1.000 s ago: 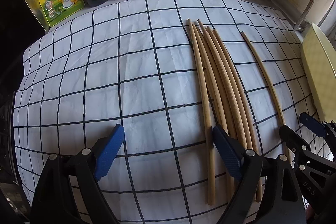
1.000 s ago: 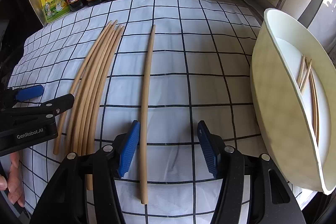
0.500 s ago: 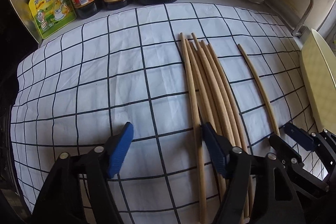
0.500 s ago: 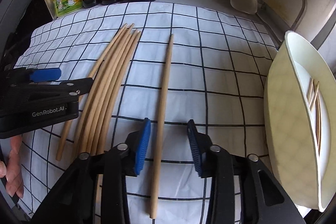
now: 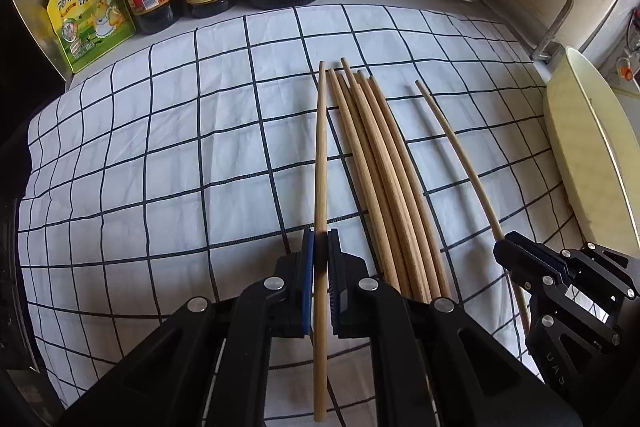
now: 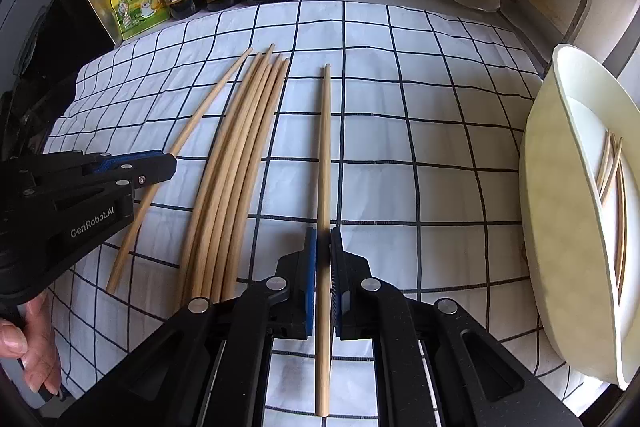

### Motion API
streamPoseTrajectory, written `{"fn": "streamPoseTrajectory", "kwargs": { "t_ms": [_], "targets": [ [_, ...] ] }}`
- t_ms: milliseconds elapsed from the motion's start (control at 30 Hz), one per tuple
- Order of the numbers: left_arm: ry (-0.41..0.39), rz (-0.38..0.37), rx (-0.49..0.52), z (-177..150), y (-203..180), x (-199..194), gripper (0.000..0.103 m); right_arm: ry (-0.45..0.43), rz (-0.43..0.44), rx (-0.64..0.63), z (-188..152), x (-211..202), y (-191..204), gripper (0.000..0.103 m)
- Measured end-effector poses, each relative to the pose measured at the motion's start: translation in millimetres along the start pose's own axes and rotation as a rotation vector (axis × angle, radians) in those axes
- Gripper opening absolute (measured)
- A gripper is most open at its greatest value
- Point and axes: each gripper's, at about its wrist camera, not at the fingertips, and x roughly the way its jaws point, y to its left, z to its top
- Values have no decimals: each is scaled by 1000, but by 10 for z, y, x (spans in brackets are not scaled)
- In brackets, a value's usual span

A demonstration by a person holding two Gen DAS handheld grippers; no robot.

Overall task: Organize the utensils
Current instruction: 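Lift the chopstick in the left tool into the basin while the right tool carries its own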

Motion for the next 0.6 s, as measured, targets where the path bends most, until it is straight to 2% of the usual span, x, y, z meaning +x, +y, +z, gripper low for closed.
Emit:
{"fn": "streamPoseTrajectory", "kwargs": {
  "t_ms": [300,600],
  "targets": [
    [-75,-30,34,-17,-140,-539,7,-55,47,9,-16,-527,-12,6],
    [-168,-74,106,99,-536,-1046,7,-145,45,70,-78,-1089,-384,6]
  ]
}}
